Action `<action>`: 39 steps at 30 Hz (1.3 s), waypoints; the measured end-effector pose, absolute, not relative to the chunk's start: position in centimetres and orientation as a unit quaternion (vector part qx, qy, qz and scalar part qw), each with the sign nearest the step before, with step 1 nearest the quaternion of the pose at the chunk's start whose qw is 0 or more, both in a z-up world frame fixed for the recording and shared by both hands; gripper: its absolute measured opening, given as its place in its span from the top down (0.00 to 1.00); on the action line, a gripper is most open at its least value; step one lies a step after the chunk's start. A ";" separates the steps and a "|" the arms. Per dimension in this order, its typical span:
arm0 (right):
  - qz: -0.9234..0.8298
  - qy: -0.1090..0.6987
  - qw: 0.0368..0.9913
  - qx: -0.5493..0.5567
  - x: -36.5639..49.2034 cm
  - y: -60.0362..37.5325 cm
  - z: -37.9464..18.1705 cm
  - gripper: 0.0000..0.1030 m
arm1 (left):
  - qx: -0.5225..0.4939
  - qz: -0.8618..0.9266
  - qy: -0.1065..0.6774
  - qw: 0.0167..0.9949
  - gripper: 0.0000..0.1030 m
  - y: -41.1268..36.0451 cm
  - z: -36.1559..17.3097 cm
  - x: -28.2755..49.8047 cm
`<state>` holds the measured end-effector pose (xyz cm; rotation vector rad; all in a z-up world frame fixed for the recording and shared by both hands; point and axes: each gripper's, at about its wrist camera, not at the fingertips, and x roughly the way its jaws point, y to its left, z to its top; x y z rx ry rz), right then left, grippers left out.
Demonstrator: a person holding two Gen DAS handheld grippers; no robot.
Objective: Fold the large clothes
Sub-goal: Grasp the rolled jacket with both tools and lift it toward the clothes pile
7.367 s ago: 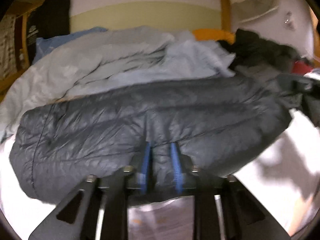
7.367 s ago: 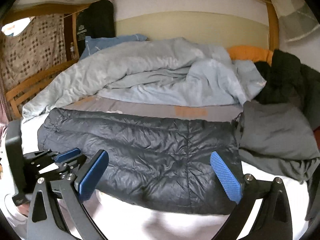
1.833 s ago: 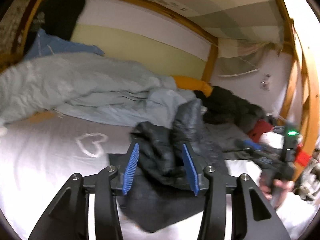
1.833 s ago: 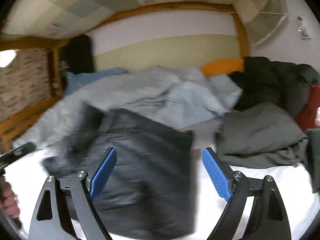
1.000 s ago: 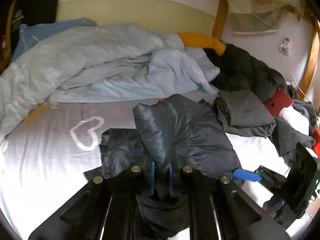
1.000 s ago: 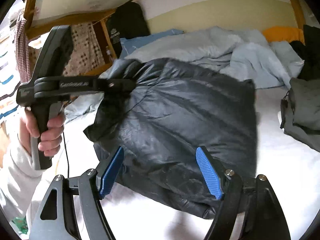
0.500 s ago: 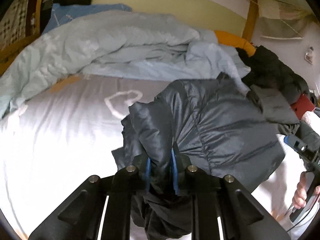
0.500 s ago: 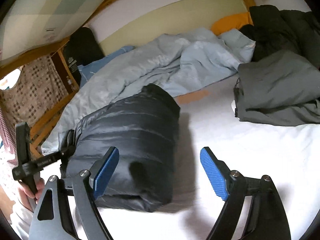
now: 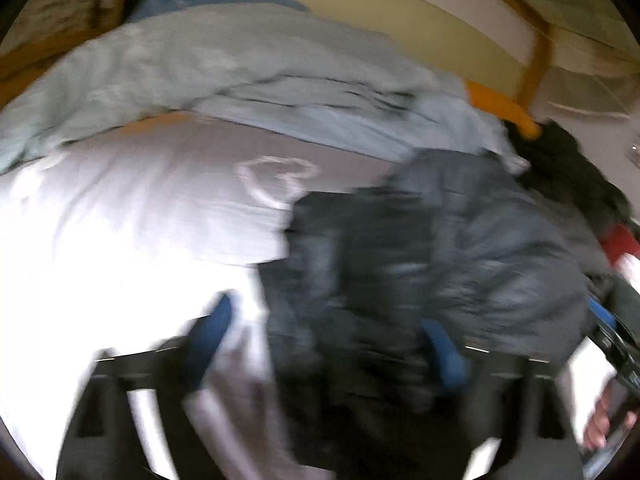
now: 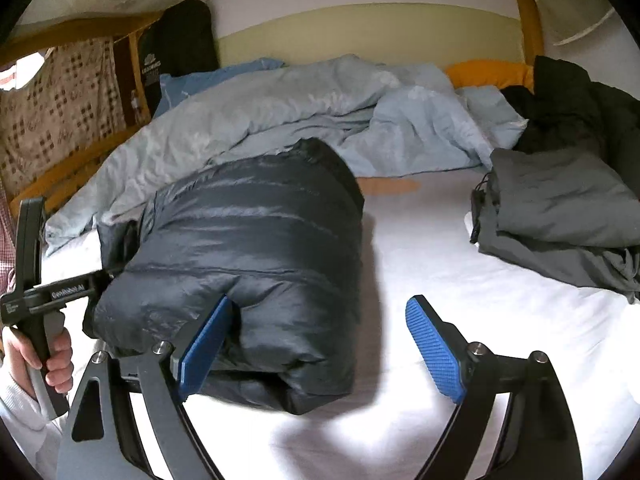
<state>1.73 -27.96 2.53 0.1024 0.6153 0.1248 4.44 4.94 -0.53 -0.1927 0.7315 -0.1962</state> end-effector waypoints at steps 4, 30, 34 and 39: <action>0.063 0.314 0.945 0.066 2.1 -28.1 2.0 0.10 | -0.179 -0.130 0.397 0.891 0.00 6.5 -2.2 5.1; 0.151 0.402 0.870 0.240 5.3 -30.5 -3.4 0.43 | -0.315 -0.267 0.401 0.818 0.48 3.6 -5.5 3.5; 0.145 0.372 0.887 0.232 4.1 -29.6 -1.5 0.49 | -0.213 -0.227 0.319 0.895 0.61 2.9 -0.5 1.3; 0.145 0.309 0.927 0.155 1.2 -28.5 2.4 0.57 | -0.174 -0.238 0.265 0.918 0.64 1.8 2.3 -0.6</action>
